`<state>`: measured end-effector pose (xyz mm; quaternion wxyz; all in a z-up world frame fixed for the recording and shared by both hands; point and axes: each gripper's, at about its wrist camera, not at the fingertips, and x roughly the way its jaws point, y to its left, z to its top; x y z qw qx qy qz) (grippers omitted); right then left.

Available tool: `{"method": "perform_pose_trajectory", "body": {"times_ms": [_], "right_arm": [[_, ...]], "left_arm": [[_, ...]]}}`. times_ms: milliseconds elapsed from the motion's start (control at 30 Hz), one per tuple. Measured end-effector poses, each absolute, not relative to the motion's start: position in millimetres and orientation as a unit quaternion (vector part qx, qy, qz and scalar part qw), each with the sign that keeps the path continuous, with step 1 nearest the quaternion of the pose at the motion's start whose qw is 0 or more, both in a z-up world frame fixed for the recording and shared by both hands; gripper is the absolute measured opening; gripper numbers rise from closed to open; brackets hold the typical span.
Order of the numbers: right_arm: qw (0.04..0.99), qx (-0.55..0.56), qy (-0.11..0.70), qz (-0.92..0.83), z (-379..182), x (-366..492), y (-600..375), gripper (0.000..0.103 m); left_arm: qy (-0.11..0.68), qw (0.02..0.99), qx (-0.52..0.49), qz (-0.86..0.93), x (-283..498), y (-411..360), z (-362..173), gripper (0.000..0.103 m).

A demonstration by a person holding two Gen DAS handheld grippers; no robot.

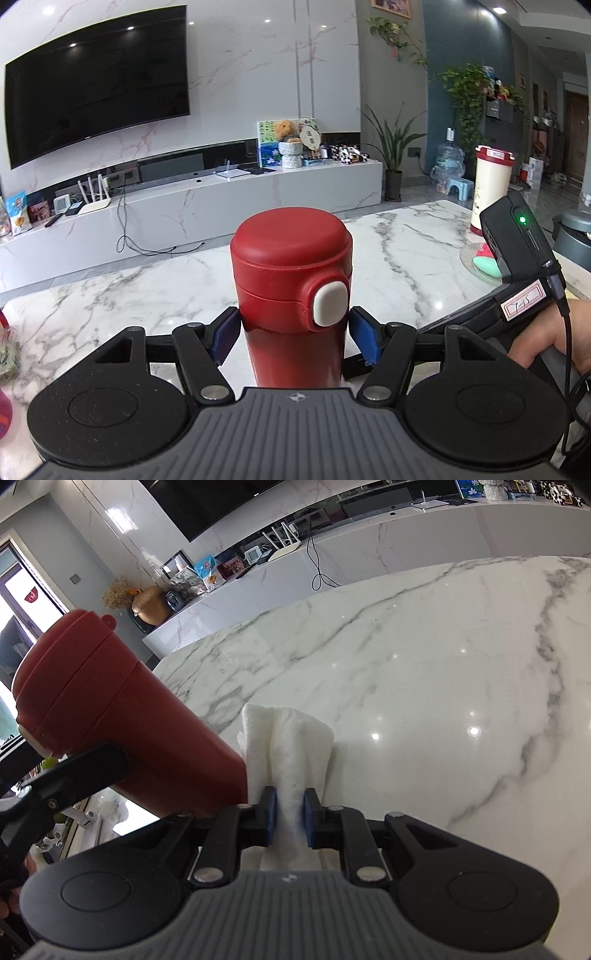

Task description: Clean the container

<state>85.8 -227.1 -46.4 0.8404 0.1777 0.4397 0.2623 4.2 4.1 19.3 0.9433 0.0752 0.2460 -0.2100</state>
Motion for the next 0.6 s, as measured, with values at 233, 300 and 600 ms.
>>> {"method": "perform_pose_trajectory", "body": {"times_ms": [233, 300, 600], "right_arm": [[0.840, 0.177, 0.442, 0.261, -45, 88, -227, 0.018], [0.840, 0.177, 0.442, 0.261, -45, 88, -227, 0.018], [0.839, 0.177, 0.443, 0.261, -42, 90, -227, 0.018]], "left_arm": [[0.260, 0.954, 0.039, -0.144, -5, -10, 10, 0.067], [0.252, 0.958, 0.041, -0.130, -10, -13, 11, 0.067], [0.248, 0.958, 0.048, -0.134, -10, -13, 13, 0.061]]}}
